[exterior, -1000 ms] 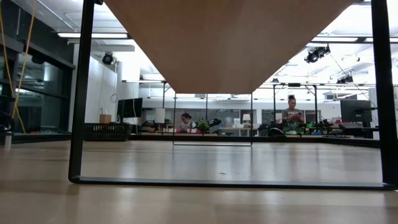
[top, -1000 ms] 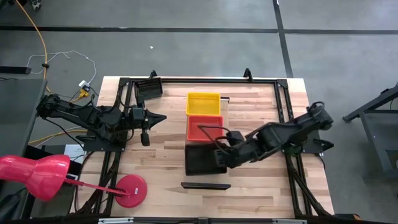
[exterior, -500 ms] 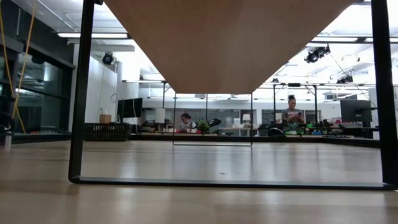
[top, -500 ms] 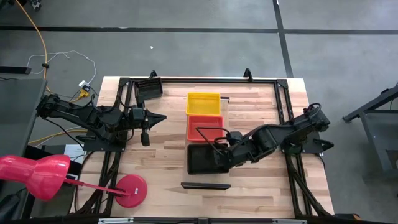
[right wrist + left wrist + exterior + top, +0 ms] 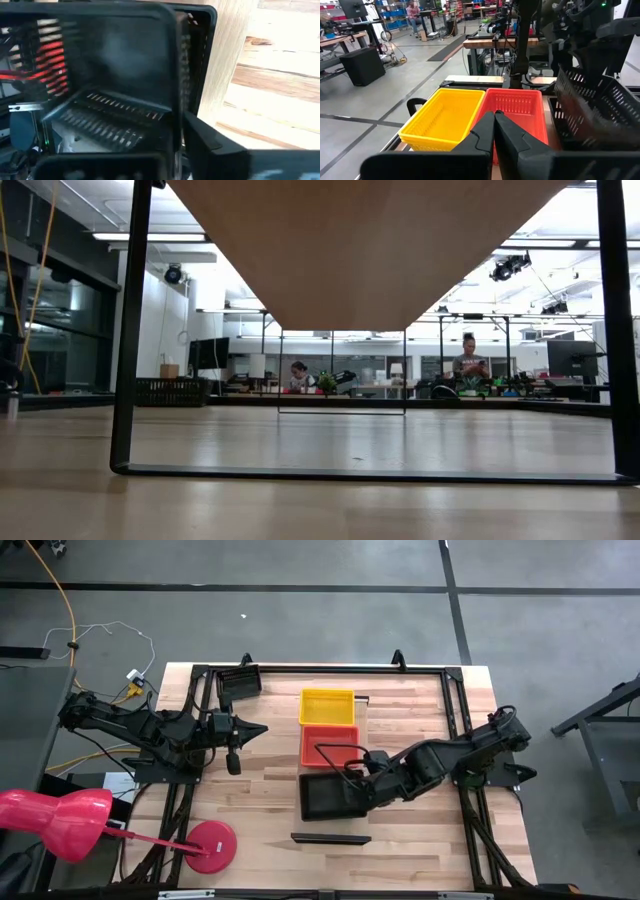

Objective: Stack baskets on shelf by color
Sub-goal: Stack the bottom black bin on top of the black bin on the shelf, then stack the black bin on top of the black bin on the shelf

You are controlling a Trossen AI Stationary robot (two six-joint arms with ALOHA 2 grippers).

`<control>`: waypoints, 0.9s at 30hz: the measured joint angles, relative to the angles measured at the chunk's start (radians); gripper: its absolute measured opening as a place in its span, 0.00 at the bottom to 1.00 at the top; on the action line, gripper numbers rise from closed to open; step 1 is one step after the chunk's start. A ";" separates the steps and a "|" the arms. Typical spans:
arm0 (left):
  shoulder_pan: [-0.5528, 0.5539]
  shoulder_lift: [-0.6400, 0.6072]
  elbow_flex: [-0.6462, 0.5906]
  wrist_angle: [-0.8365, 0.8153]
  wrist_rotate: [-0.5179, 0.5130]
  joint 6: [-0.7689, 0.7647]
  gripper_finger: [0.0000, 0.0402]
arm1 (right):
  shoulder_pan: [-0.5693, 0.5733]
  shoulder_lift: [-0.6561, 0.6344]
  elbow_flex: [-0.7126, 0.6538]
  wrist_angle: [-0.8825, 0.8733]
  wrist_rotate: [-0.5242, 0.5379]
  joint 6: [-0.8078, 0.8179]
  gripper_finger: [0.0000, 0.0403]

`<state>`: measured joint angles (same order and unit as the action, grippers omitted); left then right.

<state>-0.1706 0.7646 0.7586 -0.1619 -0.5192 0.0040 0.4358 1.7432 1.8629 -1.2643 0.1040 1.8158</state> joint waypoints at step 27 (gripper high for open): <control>0.001 0.000 0.000 -0.007 0.036 -0.153 0.02 | -0.080 -0.033 0.187 -0.308 0.139 -0.558 0.51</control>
<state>-0.1697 0.7643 0.7586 -0.1686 -0.4828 -0.1491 0.3557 1.7106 2.0504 -1.5718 0.2429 1.2581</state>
